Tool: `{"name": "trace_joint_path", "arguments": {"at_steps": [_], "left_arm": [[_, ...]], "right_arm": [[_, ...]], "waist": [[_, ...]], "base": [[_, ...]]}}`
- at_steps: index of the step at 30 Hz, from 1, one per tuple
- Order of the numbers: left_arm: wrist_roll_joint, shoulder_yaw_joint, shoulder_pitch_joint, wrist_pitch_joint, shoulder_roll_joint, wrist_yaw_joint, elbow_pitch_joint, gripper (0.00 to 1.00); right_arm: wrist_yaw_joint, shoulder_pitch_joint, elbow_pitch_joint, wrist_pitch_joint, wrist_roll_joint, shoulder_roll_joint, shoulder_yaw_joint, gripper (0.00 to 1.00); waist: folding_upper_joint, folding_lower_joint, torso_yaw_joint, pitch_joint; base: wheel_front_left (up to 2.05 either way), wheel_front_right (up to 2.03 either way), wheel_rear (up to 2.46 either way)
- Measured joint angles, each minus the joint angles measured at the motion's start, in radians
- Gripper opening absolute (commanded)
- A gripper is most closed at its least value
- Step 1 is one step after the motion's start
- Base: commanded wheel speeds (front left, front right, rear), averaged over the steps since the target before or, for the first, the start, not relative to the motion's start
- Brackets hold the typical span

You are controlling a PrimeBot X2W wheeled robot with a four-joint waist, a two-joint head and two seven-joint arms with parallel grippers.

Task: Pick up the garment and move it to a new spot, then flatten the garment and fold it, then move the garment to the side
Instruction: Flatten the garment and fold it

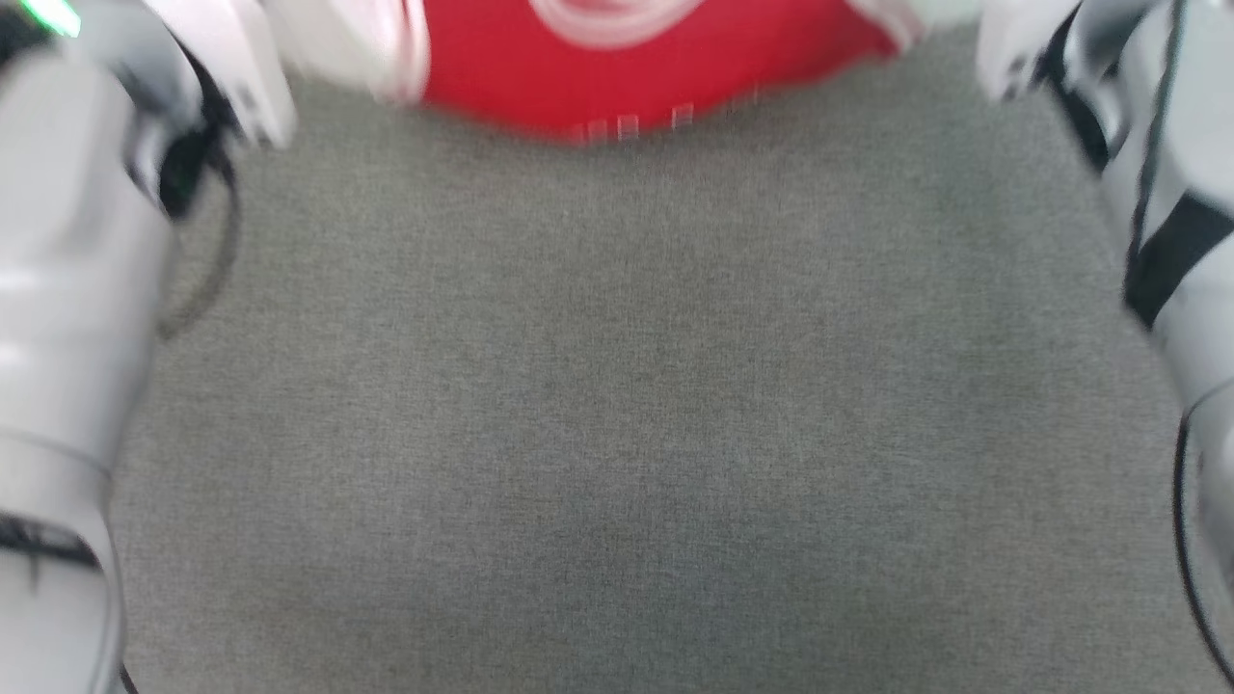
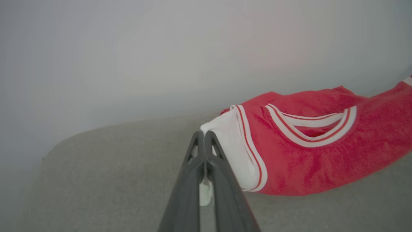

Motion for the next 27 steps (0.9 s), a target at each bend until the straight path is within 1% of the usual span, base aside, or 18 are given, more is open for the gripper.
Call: {"name": "trace_joint_path", "arguments": {"at_steps": [2,4,7,8,11,13,14,15,17,19,21,23,27], "left_arm": [[-0.043,-0.015,0.063,0.063,0.010,-0.001,-0.036,0.00],[-0.080,-0.029,0.121,0.114,0.040,-0.001,-0.076,0.00],[-0.134,-0.044,0.214,0.187,0.090,-0.001,-0.149,0.00],[-0.149,-0.045,0.246,0.203,0.104,-0.001,-0.174,0.00],[-0.190,-0.057,0.345,0.254,0.159,-0.001,-0.280,0.00],[-0.209,-0.058,0.417,0.288,0.191,0.008,-0.341,0.00],[-0.211,-0.063,0.456,0.299,0.216,0.015,-0.378,0.00],[-0.213,-0.065,0.492,0.312,0.239,0.032,-0.416,0.00],[-0.223,-0.066,0.563,0.341,0.279,0.079,-0.491,0.00],[-0.232,-0.064,0.631,0.356,0.315,0.133,-0.565,0.00],[-0.244,-0.063,0.697,0.370,0.352,0.185,-0.632,0.00],[-0.268,-0.055,0.767,0.386,0.377,0.231,-0.700,0.00],[-0.290,-0.044,0.878,0.387,0.422,0.308,-0.830,0.00]], "right_arm": [[0.000,0.057,-0.018,0.031,0.071,-0.002,0.039,0.00],[0.000,0.121,-0.060,0.075,0.148,-0.014,0.078,0.00],[0.000,0.225,-0.170,0.149,0.244,-0.060,0.164,0.00],[0.000,0.265,-0.215,0.176,0.289,-0.082,0.187,0.00],[0.000,0.395,-0.385,0.255,0.384,-0.175,0.277,0.00],[0.000,0.473,-0.496,0.307,0.438,-0.243,0.308,0.00],[0.000,0.514,-0.552,0.332,0.469,-0.276,0.314,0.00],[0.000,0.552,-0.601,0.355,0.491,-0.308,0.316,0.00],[0.000,0.619,-0.698,0.396,0.513,-0.373,0.318,0.00],[0.000,0.683,-0.774,0.431,0.532,-0.423,0.300,0.00],[0.000,0.750,-0.837,0.471,0.540,-0.460,0.286,0.00],[0.000,0.822,-0.888,0.518,0.555,-0.488,0.273,0.00],[0.000,0.946,-0.994,0.607,0.578,-0.538,0.264,0.00]], "waist": [[0.0000,0.0000,0.000,-0.019],[0.0000,0.0000,0.000,-0.037],[0.0000,0.0000,-0.003,-0.063],[0.0000,0.0000,-0.005,-0.070],[0.0000,0.0000,-0.012,-0.090],[0.0000,0.0000,-0.016,-0.100],[0.0000,0.0000,-0.018,-0.104],[0.0000,0.0000,-0.021,-0.107],[0.0000,0.0000,-0.025,-0.111],[0.0000,0.0000,-0.026,-0.115],[0.0000,0.0000,-0.027,-0.119],[0.0000,0.0000,-0.027,-0.124],[0.0000,0.0000,-0.027,-0.134]], "base": [[0.00,0.00,0.00],[0.00,0.00,0.00],[0.00,0.00,0.00],[0.00,0.00,0.00],[0.00,0.00,0.00],[0.00,0.00,0.00],[0.00,0.00,0.00],[0.00,0.00,0.00],[0.00,0.00,0.00],[0.00,0.00,0.00],[0.00,0.00,0.00],[0.00,0.00,0.00],[0.00,0.00,0.00]]}}
